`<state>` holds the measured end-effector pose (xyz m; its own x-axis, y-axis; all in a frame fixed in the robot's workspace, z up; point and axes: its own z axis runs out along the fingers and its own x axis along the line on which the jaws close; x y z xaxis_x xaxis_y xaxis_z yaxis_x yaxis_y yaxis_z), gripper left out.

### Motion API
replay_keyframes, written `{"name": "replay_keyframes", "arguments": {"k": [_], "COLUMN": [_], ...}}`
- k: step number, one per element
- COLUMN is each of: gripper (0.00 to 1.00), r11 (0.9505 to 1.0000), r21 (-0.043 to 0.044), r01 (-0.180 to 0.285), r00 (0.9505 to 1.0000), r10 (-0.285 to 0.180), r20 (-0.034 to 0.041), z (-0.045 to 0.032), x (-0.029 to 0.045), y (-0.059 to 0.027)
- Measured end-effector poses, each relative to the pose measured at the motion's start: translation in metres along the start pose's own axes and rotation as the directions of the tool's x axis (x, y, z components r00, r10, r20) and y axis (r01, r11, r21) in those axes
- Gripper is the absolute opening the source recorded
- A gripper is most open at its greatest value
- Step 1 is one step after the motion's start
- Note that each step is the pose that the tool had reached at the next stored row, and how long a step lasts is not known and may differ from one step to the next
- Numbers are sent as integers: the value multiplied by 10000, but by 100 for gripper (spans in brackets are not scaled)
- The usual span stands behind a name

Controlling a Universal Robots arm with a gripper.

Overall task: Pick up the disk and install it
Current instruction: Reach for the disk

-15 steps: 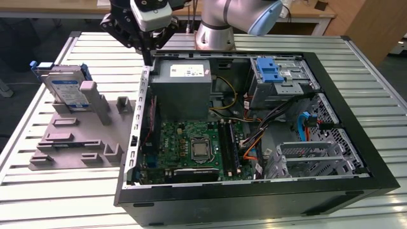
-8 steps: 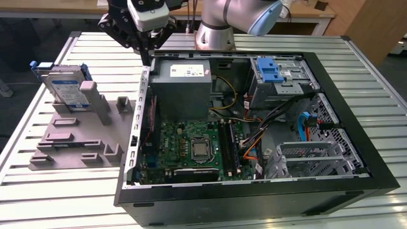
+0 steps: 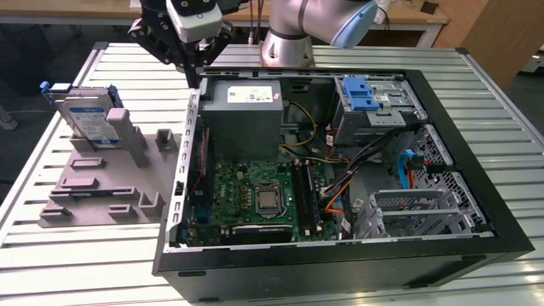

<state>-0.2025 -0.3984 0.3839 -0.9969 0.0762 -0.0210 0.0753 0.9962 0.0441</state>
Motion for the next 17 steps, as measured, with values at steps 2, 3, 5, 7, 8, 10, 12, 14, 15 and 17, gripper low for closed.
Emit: {"name": "replay_keyframes", "arguments": {"k": [2,3,5,7,8,10,12,14,15,17], "gripper": [11,11,11,11,11,11,11,11,11,11], "r11": [10000,10000,10000,10000,10000,10000,10000,10000,10000,10000], "r21": [0,0,0,0,0,0,0,0,0,0], "r01": [0,0,1,1,0,0,0,1,-2,0], "r00": [10000,10000,10000,10000,10000,10000,10000,10000,10000,10000], "r10": [0,0,-1,-1,0,0,0,-1,2,0], "r20": [-1,-1,0,-1,-1,0,0,0,0,-1], "z": [0,1,2,3,3,3,3,3,3,2], "x": [7,9,18,24,24,24,24,25,30,43], "y": [0,-1,-2,-2,-2,-2,-2,-2,-3,-4]}}
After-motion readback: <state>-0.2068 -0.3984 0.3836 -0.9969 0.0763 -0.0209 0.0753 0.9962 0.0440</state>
